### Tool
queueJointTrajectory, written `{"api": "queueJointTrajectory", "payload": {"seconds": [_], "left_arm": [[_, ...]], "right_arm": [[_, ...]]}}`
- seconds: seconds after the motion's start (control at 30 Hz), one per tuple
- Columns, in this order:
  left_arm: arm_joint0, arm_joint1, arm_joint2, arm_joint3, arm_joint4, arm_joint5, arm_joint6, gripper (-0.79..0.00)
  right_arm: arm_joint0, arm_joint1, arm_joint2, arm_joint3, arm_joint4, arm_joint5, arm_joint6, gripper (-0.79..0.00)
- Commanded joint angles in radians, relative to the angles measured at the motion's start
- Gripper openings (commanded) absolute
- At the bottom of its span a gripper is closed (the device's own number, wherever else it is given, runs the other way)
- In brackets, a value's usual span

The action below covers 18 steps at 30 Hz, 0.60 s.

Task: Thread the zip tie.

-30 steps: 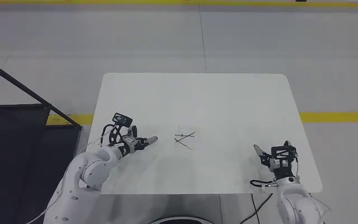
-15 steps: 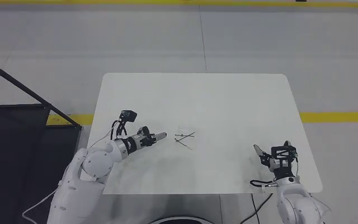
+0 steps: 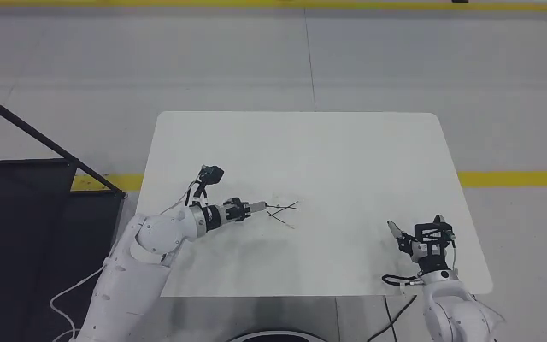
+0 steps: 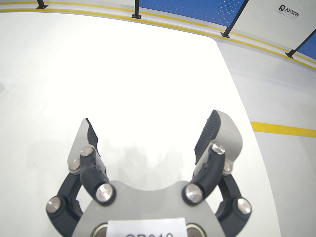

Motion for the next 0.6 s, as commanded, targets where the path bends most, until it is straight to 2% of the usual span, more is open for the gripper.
{"api": "queueJointTrajectory", "payload": {"seconds": [0.0, 0.17, 0.47, 0.57], "left_arm": [[0.002, 0.000, 0.001, 0.000, 0.002, 0.000, 0.005, 0.000], [0.013, -0.005, 0.033, 0.003, 0.002, 0.013, 0.077, 0.000], [-0.050, -0.019, 0.091, 0.075, -0.060, 0.067, 0.121, 0.000], [-0.067, -0.022, 0.104, 0.105, -0.076, 0.064, 0.126, -0.065]], "right_arm": [[0.000, 0.000, 0.000, 0.000, 0.000, 0.000, 0.000, 0.000], [0.000, 0.000, 0.000, 0.000, 0.000, 0.000, 0.000, 0.000], [0.000, 0.000, 0.000, 0.000, 0.000, 0.000, 0.000, 0.000], [0.000, 0.000, 0.000, 0.000, 0.000, 0.000, 0.000, 0.000]]}}
